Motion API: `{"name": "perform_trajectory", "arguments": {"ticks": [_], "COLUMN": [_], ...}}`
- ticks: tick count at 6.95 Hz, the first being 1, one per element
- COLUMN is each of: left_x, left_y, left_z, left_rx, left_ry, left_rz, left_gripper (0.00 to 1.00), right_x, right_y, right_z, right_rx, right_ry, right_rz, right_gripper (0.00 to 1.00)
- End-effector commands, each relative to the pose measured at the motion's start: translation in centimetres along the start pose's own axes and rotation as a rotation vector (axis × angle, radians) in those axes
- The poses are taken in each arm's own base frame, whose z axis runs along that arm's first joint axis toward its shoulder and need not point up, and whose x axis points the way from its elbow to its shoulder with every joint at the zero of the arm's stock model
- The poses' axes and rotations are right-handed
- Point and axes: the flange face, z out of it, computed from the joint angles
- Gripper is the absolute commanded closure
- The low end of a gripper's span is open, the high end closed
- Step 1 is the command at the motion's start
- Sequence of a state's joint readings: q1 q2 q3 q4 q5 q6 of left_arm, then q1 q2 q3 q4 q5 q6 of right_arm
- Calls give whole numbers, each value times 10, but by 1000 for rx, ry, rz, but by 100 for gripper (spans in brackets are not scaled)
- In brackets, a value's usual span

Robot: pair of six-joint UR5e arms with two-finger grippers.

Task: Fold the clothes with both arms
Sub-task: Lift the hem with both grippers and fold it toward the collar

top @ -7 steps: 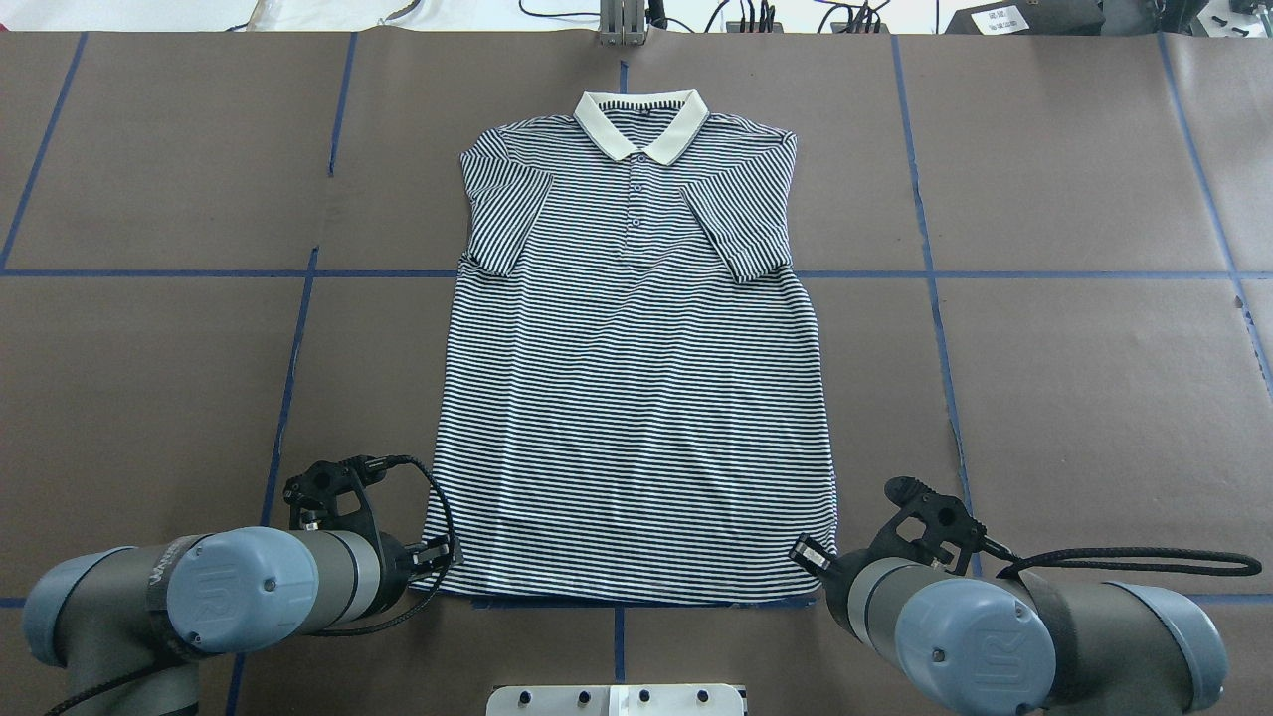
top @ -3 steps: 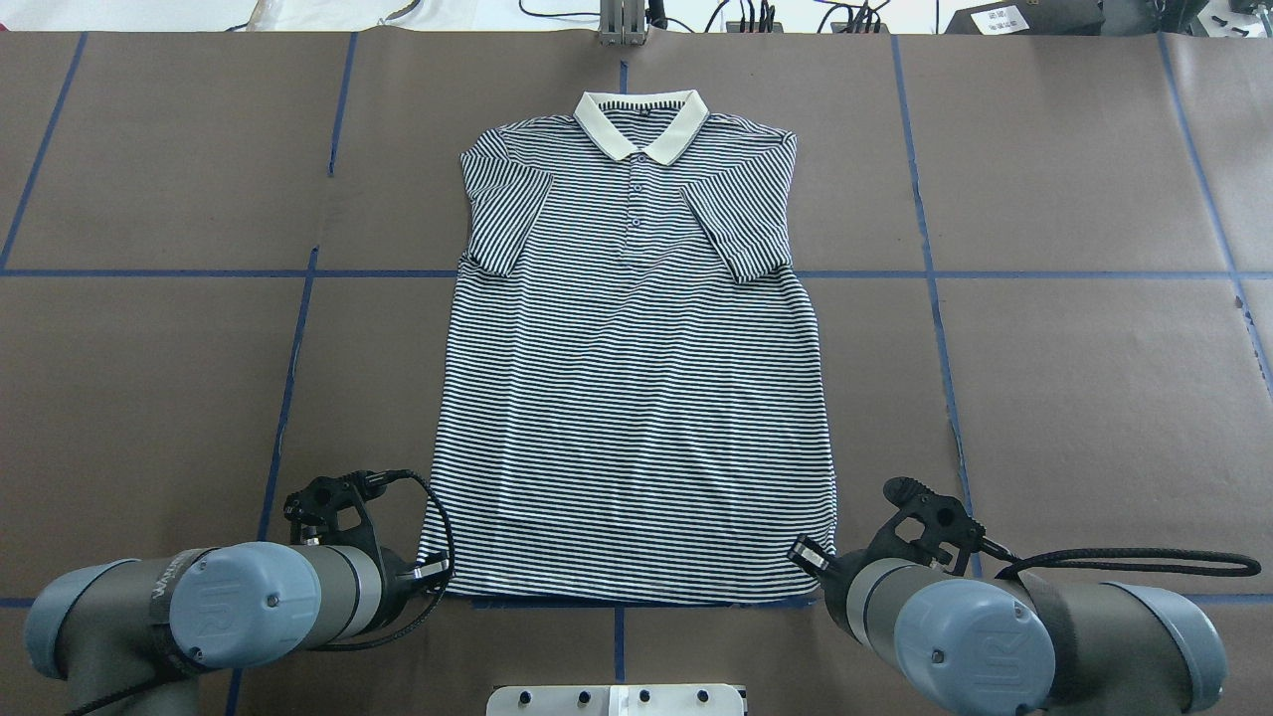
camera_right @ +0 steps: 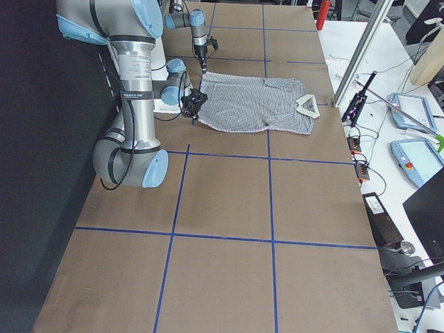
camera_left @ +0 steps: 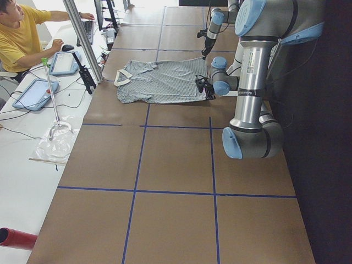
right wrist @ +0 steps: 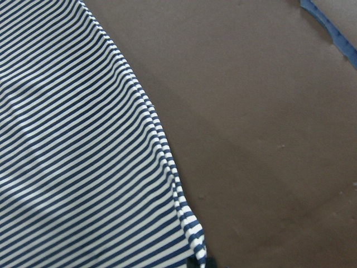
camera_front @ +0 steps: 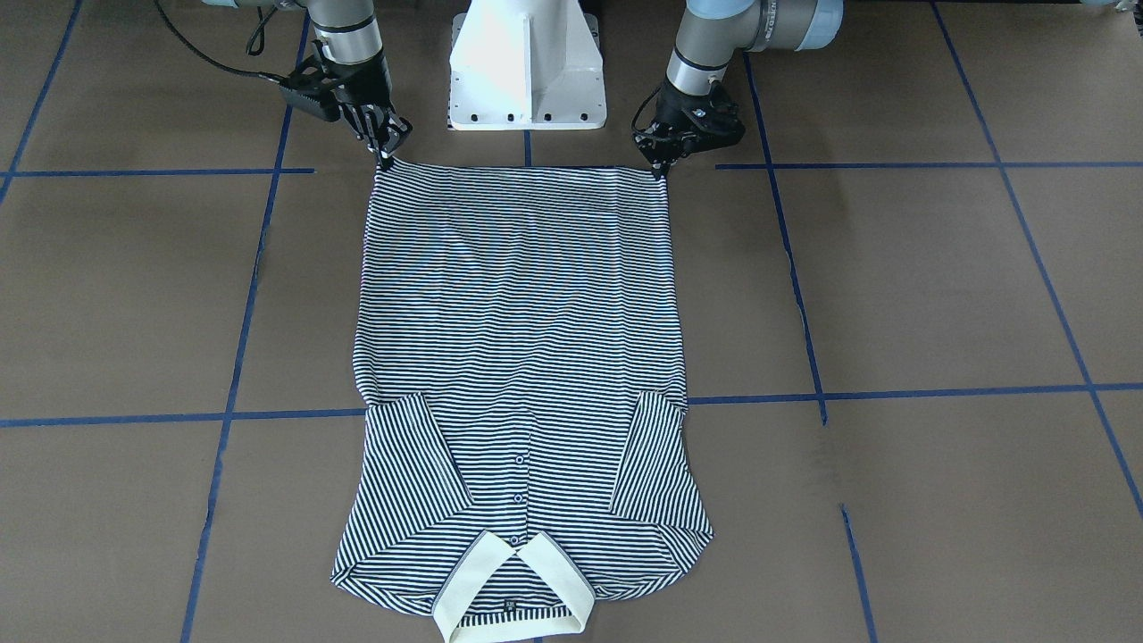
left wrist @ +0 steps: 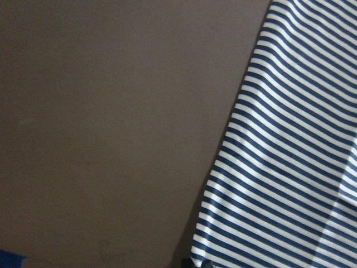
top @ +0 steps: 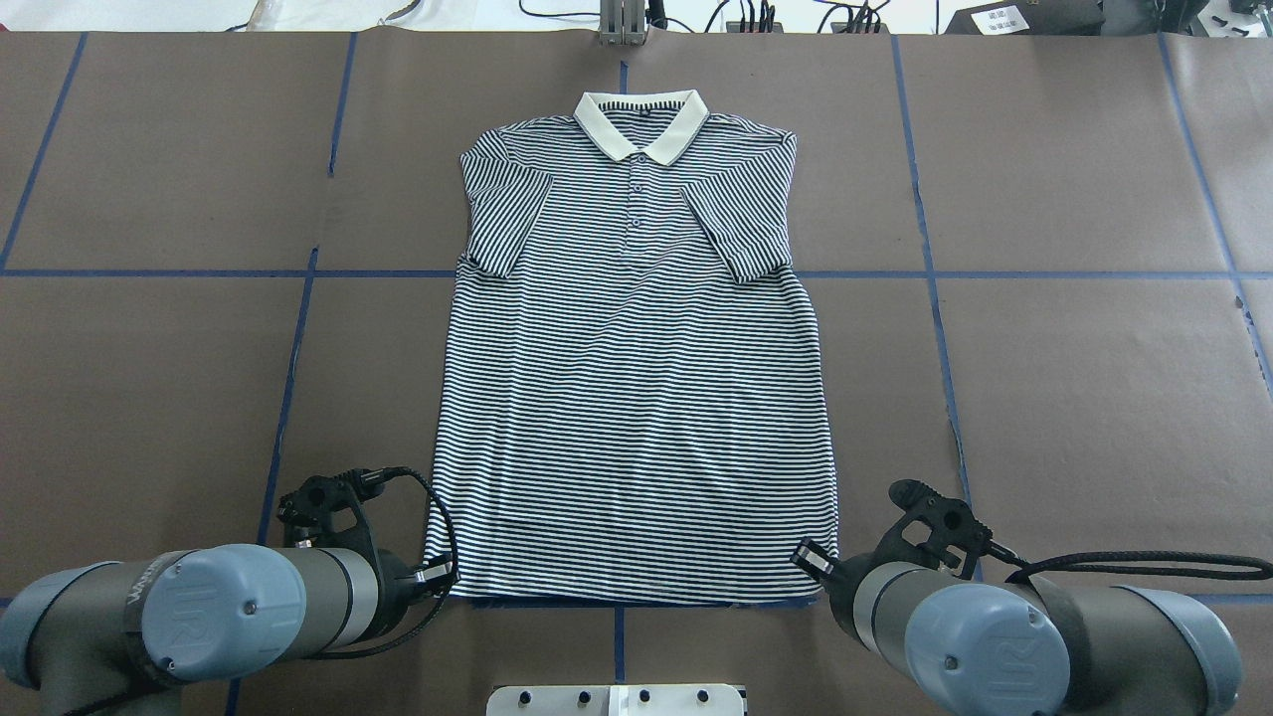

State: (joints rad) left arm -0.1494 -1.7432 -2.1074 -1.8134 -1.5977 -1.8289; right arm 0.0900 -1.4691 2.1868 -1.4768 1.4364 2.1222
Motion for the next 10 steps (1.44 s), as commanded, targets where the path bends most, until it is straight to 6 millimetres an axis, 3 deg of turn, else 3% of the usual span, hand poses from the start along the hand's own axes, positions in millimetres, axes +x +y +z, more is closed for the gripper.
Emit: {"name": "perform_trajectory", "arguments": {"ticks": [1,2,3,4,5,6,7,8,9,10], "left_x": [1,6,11,54,82,101,113,108,106,122], "left_y": [62,65,43,-29,-92,-145,-210,-262,-303,-336], "left_z": [-26,-38,-32,-45,-44,-19,-6,19,35,7], "left_rx": [-90,-103,-62,53,153,229,310,360,397,447], "left_ry": [-15,7,7,87,94,59,36,46,73,100], "left_rz": [-175,-191,-187,-82,-61,-90,-60,-40,-50,-25], "left_gripper": [100,100,100,100,100,100,100,100,100,100], "right_x": [29,24,9,-35,-95,-132,-167,-188,-238,-271], "right_y": [15,11,-14,-46,-74,-123,-179,-225,-266,-314], "right_z": [-34,-44,-43,-42,-36,-9,13,42,65,77], "right_rx": [-61,-60,-14,44,105,171,192,225,257,288], "right_ry": [2,-25,-50,-112,-161,-128,-69,-2,6,20], "right_rz": [-22,-14,10,-22,-85,-83,-152,-166,-132,-88], "right_gripper": [100,100,100,100,100,100,100,100,100,100]}}
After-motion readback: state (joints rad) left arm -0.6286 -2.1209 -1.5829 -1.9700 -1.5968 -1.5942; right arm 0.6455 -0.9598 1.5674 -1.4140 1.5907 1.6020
